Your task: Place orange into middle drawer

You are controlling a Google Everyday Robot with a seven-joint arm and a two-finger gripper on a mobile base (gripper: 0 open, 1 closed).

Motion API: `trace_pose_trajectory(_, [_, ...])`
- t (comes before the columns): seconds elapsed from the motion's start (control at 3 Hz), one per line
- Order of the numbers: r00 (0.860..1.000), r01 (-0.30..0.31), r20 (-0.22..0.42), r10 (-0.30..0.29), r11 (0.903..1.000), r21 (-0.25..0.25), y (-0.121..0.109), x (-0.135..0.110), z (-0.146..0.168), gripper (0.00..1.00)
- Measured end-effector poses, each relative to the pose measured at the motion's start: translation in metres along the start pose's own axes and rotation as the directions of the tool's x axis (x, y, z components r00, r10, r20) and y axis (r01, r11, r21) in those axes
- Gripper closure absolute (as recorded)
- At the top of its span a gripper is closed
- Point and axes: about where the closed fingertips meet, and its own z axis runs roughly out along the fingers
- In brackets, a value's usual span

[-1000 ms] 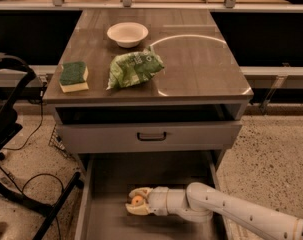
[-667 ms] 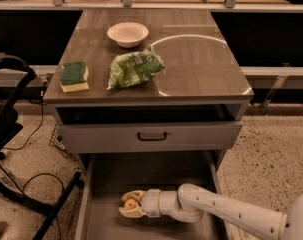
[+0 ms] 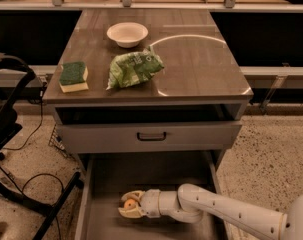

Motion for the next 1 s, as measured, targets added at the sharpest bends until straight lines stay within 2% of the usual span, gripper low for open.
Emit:
trace_pose_trajectory(0.33, [1.000,0.000,0.001,0.000,1.0000,-0.005,0.0016,-0.0005,0.0021,0.28])
trace_pose_trajectory(0.67, [1.000,0.000,0.002,0.000,1.0000,-0.007,0.0025,-0.0008,0.0032,0.05])
trace_pose_trajectory(1.0, [1.000,0.000,0.002,0.000,1.0000,-0.009,0.0031,-0.0010,0.0040,0.00])
